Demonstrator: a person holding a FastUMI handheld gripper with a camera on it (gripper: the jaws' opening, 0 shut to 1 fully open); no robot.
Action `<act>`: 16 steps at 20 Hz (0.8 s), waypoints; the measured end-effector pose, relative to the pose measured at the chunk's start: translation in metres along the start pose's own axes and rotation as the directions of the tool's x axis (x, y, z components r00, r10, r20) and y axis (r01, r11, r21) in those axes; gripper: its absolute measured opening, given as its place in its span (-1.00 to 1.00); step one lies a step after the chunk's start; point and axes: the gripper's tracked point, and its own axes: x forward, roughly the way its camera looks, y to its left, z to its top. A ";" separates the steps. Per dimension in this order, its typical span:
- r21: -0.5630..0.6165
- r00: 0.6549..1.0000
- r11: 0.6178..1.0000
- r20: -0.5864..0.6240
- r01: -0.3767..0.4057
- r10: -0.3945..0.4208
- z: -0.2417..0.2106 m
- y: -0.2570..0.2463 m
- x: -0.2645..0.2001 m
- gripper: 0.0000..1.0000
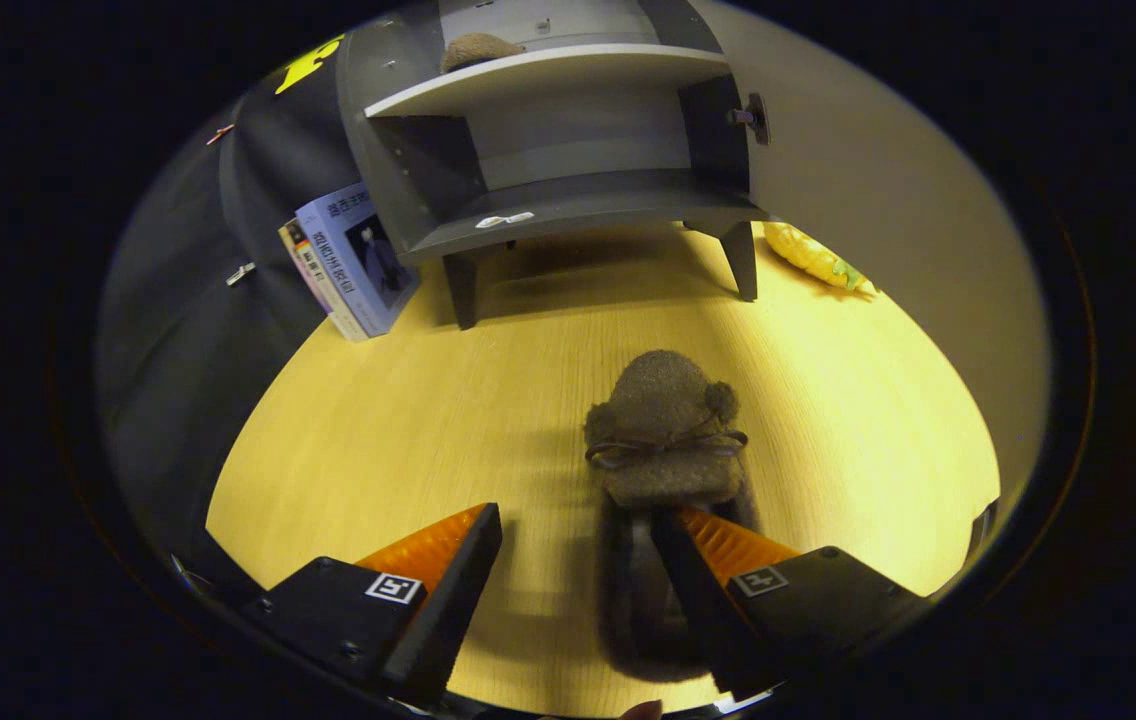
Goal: Open the shoe cabinet door, grab the shoes and put them into the shoe cabinet, then close the shoe cabinet door.
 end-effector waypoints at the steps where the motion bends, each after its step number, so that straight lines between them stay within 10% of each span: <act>1: 0.000 1.000 1.000 0.016 0.022 -0.022 0.002 -0.001 0.012 0.84; 6: -0.019 0.978 0.987 0.142 0.160 -0.156 0.021 -0.025 0.039 0.17; 8: -0.013 0.976 0.988 0.159 0.151 -0.147 0.025 -0.026 0.040 -0.66; 16: -0.091 0.967 0.993 0.248 0.079 -0.054 0.102 0.002 -0.043 -0.82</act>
